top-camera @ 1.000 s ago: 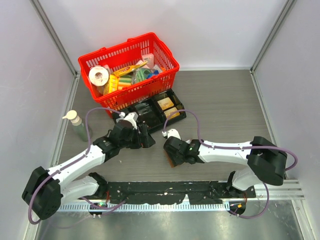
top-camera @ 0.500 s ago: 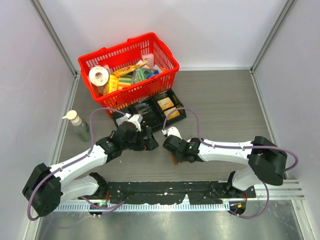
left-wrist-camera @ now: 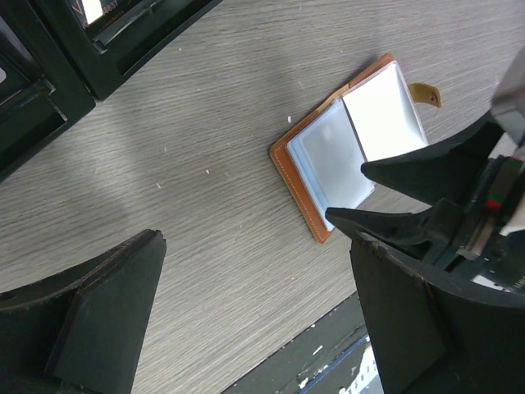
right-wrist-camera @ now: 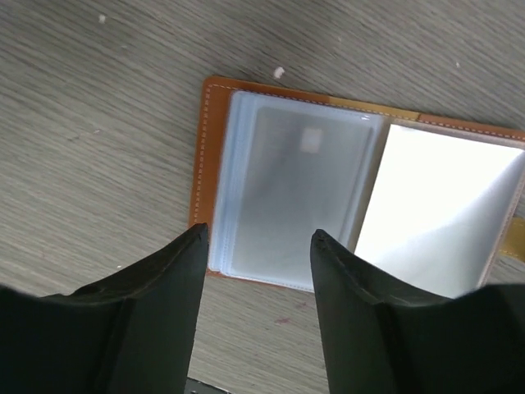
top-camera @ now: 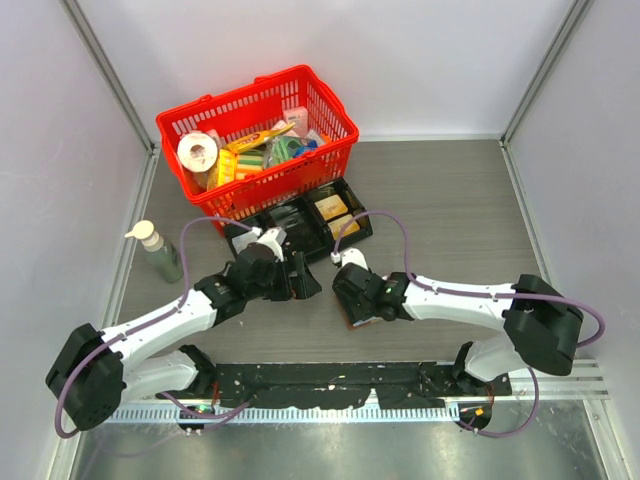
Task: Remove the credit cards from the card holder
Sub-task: Remove the credit card from the card holder.
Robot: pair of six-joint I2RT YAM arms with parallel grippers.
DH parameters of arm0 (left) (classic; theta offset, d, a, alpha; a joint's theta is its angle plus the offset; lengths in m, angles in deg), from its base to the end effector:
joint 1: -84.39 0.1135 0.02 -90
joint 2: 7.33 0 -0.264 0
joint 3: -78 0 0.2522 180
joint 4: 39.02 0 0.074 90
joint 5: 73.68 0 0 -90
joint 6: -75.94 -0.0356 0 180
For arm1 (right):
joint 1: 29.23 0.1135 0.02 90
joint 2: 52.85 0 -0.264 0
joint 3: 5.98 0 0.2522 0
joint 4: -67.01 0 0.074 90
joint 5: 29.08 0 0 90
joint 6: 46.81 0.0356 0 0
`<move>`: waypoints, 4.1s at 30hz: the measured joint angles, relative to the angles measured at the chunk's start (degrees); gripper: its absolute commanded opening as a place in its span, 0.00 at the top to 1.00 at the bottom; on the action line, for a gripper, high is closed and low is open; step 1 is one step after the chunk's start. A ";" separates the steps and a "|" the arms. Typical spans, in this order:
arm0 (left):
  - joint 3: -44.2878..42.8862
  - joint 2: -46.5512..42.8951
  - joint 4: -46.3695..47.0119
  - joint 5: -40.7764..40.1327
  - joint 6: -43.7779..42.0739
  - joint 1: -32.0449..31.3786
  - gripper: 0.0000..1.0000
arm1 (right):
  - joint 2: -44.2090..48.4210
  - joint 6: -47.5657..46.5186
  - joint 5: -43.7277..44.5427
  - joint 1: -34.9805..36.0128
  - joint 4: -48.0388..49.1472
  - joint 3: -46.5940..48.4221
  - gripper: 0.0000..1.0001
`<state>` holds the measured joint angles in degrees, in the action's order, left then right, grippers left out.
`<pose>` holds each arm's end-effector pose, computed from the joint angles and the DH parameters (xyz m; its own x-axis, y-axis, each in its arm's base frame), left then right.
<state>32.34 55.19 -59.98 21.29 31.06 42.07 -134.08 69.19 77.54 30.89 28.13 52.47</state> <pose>0.1650 -0.1544 0.2074 -0.8311 -0.1980 -0.5198 0.1877 0.7798 -0.5972 0.1401 0.2235 0.1816 -0.7287 -0.4250 -0.5370 -0.4937 0.8694 -0.0182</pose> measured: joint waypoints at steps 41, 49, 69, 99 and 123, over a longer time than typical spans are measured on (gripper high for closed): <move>-12.66 27.04 15.52 1.99 5.81 -9.07 0.41 | 8.26 3.17 -22.23 -19.19 15.74 -15.04 0.70; -12.87 34.86 21.11 3.69 8.74 -9.66 0.58 | 8.61 4.17 -23.39 -19.80 16.94 -15.85 0.71; -10.91 35.98 25.86 3.58 12.81 -10.29 0.60 | 16.96 5.53 -0.11 -19.85 0.63 -11.87 0.56; -12.37 29.59 14.73 0.13 4.90 -10.84 0.57 | 31.74 4.22 -17.11 -19.87 13.14 -16.70 0.25; 6.69 -11.85 13.90 -12.59 1.97 -8.17 0.00 | 16.17 10.62 -24.65 -22.77 29.88 -25.90 0.52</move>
<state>39.03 43.35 -46.08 8.70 33.03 33.89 -117.90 79.81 52.88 8.11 58.01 26.57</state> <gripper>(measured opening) 0.994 0.505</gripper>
